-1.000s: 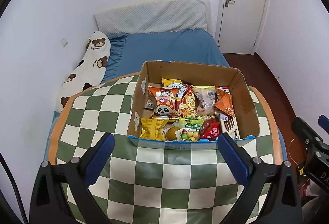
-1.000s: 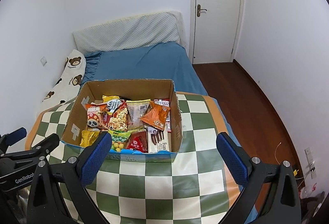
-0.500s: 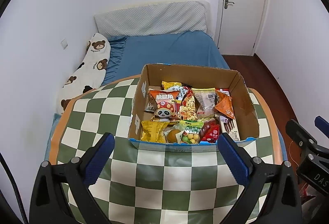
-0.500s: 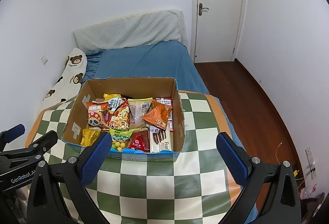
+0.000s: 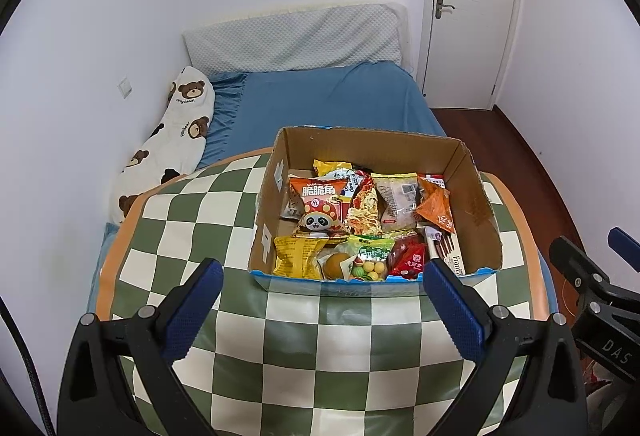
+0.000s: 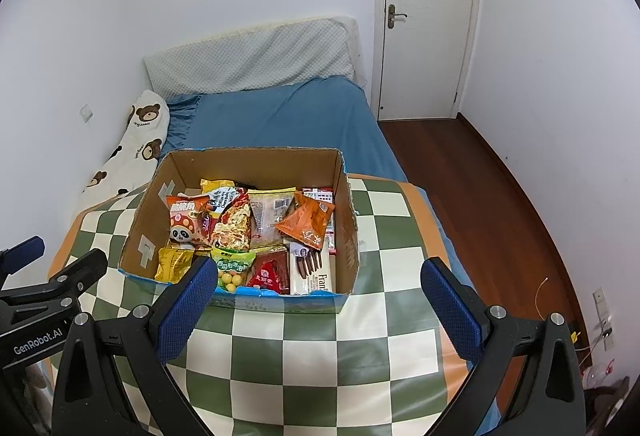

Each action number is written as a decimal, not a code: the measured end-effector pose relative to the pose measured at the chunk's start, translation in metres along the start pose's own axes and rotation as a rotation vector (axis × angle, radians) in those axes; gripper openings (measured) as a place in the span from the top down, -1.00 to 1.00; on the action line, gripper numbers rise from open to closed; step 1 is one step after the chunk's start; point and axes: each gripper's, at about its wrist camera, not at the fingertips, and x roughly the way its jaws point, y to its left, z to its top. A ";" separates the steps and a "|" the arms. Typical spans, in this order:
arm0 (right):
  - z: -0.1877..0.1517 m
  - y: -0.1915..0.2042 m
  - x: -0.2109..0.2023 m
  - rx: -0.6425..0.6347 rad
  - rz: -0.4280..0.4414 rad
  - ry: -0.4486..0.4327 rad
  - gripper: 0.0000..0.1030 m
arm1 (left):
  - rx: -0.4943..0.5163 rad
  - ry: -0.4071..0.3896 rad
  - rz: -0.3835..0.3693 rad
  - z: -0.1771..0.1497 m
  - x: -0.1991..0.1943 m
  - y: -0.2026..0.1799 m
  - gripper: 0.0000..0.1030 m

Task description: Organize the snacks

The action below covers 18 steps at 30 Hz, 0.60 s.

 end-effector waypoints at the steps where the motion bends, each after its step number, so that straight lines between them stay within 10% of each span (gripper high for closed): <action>1: 0.000 0.000 0.000 0.001 0.001 0.001 -1.00 | 0.001 0.000 0.000 0.000 0.000 0.000 -0.99; 18: -0.002 -0.008 -0.006 0.008 0.001 -0.003 -1.00 | 0.017 -0.019 -0.001 0.001 -0.009 -0.003 -0.99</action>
